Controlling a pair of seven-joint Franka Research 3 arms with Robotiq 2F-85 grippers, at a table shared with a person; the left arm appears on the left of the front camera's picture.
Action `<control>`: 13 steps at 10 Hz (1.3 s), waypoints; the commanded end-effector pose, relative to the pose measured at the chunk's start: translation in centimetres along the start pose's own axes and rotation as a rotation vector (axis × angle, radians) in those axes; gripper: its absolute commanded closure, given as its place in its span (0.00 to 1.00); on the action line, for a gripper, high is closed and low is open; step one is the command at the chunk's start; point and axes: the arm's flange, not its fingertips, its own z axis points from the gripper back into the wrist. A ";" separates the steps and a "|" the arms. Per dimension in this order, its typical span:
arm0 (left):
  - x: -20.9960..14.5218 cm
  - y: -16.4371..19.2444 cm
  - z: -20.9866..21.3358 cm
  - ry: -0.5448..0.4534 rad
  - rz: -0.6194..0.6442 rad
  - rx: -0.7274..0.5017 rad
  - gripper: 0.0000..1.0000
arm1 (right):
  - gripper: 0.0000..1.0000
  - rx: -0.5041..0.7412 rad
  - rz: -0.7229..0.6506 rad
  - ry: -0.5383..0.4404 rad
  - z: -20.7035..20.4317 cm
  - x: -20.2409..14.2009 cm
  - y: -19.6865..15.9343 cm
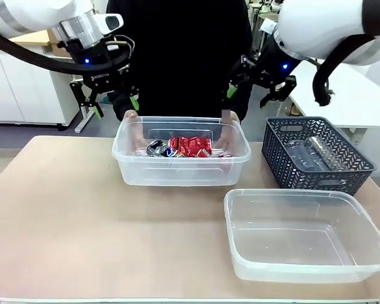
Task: Sort the waste into each basket.
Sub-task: Pick up the Organizing box on the right side of the table and lift it.
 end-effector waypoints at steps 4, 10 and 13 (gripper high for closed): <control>-1.2 0.5 1.8 -0.004 -0.049 -0.012 0.00 | 0.00 0.000 0.000 0.000 0.0 0.0 0.0; -15.8 2.1 8.4 0.014 -0.242 -0.063 0.00 | 0.00 -0.165 -0.001 -0.073 16.5 -10.9 -15.3; -16.1 2.0 9.3 0.001 -0.231 -0.044 0.00 | 0.00 -0.151 -0.042 -0.100 18.0 -11.2 -15.6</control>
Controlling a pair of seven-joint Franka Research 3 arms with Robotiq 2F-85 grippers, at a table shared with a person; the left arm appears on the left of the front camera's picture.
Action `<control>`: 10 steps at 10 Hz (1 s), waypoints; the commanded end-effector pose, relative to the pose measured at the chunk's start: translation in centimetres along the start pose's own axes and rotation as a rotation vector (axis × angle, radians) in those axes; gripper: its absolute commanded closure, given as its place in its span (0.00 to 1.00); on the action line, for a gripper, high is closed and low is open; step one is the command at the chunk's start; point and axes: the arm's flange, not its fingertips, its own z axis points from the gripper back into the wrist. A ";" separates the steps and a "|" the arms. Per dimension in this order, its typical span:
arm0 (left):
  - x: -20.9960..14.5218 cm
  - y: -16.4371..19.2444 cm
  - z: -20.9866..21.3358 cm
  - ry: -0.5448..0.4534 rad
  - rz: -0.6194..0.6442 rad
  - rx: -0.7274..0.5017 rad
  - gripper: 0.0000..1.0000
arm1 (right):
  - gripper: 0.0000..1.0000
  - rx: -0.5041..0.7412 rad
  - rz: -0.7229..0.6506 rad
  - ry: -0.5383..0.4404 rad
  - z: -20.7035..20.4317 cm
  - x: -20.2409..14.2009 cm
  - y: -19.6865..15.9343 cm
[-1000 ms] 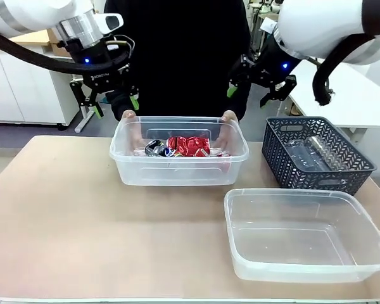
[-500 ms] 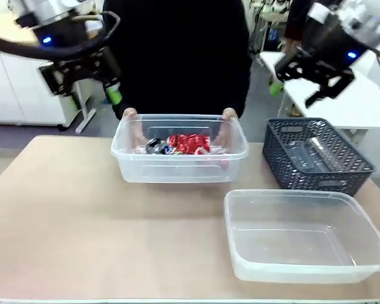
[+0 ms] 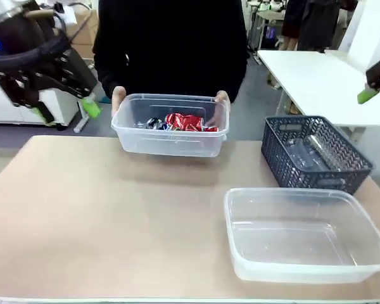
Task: Sort the waste into each basket.
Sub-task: Pick up the Organizing box on the right side of the table and lift it.
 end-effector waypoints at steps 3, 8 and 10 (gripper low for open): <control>3.3 -14.5 -6.7 0.119 0.307 -0.091 0.00 | 0.00 -0.276 0.258 0.265 -4.8 -1.8 -0.7; -3.8 -25.1 -15.0 0.266 0.189 0.006 0.00 | 0.00 -0.273 0.176 0.511 -10.7 -6.1 -3.6; -3.8 -25.1 -15.0 0.266 0.189 0.006 0.00 | 0.00 -0.273 0.176 0.511 -10.7 -6.1 -3.6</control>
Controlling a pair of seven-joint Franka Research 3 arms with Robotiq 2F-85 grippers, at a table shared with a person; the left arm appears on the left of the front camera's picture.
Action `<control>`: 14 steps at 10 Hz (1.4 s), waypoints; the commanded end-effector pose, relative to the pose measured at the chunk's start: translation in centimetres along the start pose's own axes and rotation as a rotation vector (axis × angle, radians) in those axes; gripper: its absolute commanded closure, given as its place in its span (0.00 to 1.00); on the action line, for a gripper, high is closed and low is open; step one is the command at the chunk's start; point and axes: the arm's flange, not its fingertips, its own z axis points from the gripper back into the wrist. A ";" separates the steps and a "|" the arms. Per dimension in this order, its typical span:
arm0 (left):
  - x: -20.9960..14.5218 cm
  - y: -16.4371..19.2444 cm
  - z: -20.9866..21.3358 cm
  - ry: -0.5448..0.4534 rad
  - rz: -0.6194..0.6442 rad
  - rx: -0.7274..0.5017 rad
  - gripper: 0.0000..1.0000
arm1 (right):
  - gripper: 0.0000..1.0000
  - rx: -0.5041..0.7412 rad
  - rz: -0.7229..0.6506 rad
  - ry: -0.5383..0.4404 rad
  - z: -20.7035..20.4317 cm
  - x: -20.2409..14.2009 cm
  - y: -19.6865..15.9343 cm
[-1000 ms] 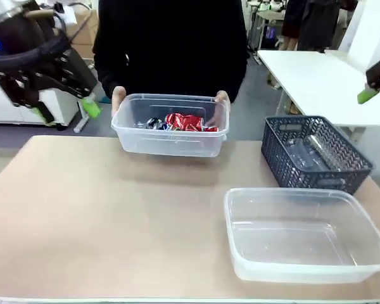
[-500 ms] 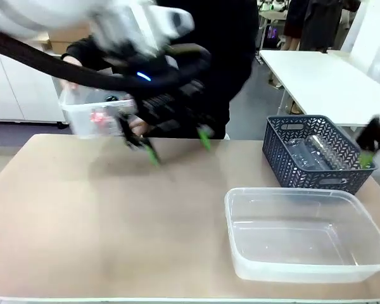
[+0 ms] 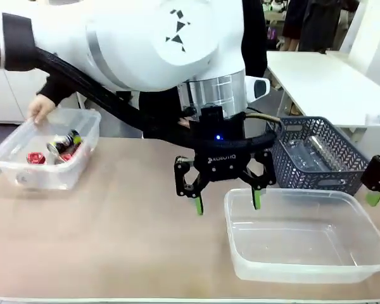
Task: Sort the waste into each basket.
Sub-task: Pick up the Organizing box on the right side of the table and lift it.
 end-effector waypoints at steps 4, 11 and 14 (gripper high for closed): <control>2.2 -0.6 -9.3 -0.036 0.018 0.053 0.00 | 0.00 -0.014 0.036 0.253 -8.9 2.4 -0.3; 6.7 -1.8 -14.0 -0.224 0.063 0.103 0.00 | 0.00 0.058 -0.002 0.389 -15.2 1.7 -2.1; 7.1 -1.5 -14.8 -0.213 0.036 0.144 0.72 | 0.59 0.126 -0.006 0.307 -15.2 1.6 -2.3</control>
